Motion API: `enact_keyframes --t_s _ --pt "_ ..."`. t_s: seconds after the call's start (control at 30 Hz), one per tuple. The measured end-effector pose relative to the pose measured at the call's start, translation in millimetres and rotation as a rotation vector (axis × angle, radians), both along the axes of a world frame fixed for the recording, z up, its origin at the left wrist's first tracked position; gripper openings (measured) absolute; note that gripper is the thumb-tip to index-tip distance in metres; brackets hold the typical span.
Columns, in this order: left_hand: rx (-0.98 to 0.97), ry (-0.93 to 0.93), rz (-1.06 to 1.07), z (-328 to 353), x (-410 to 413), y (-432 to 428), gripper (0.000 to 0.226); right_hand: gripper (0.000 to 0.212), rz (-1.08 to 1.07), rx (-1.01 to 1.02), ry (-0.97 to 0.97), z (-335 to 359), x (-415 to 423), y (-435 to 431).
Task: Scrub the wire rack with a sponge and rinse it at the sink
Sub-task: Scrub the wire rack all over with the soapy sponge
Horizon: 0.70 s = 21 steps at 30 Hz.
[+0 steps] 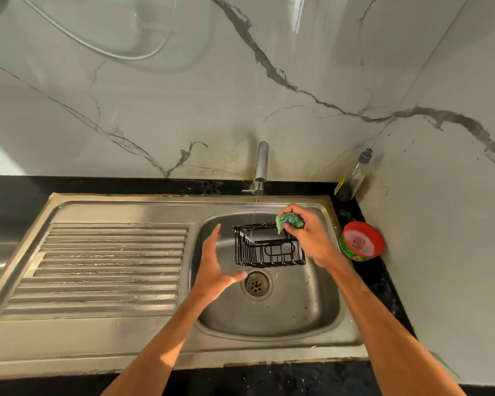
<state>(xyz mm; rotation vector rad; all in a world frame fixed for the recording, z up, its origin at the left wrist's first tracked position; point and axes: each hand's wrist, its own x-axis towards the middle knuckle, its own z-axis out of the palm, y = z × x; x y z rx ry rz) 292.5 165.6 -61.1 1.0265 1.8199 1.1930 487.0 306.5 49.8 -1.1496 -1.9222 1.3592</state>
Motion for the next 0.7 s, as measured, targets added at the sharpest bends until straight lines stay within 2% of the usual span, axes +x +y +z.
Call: enact_keyframes --t_s 0.03,0.1,0.2,0.27,0.33,0.4,0.47,0.57,0.6,0.7 --pt "0.019 0.040 -0.096 5.7 -1.9 4.5 0.137 0.033 0.002 -0.012 0.003 1.2 2.2 2.2" --pt "0.043 0.050 -0.225 12.7 -5.0 14.0 0.137 0.033 0.010 -0.056 0.038 3.9 3.8 7.1" --pt "0.070 0.044 -0.273 16.9 -6.0 27.9 0.111 0.035 -0.018 -0.159 0.136 4.3 3.5 13.7" --pt "0.095 0.058 -0.241 19.7 -3.4 31.6 0.097 0.031 -0.067 -0.138 0.158 2.3 0.0 17.5" --pt "0.139 0.080 -0.202 22.7 0.9 33.7 0.092 0.025 -0.146 0.092 -0.011 -1.6 -4.6 18.6" --pt "0.178 0.112 -0.166 24.2 4.1 34.5 0.091 0.030 -0.308 0.425 -0.293 -9.2 -12.2 12.7" --pt "0.187 0.136 -0.144 25.3 4.0 33.5 0.092 0.036 -0.372 0.603 -0.387 -14.5 -26.4 -4.4" --pt "0.199 0.149 -0.148 25.5 1.2 31.4 0.092 0.041 -0.118 0.628 -0.318 -23.8 -46.9 -29.7" --pt "0.205 0.146 -0.143 25.7 0.8 30.5 0.091 0.043 -0.102 0.620 -0.293 -24.1 -48.0 -29.2" --pt "0.202 0.132 -0.101 28.5 -0.1 27.0 0.093 0.040 -0.296 0.606 -0.253 -15.9 -45.2 -15.0"
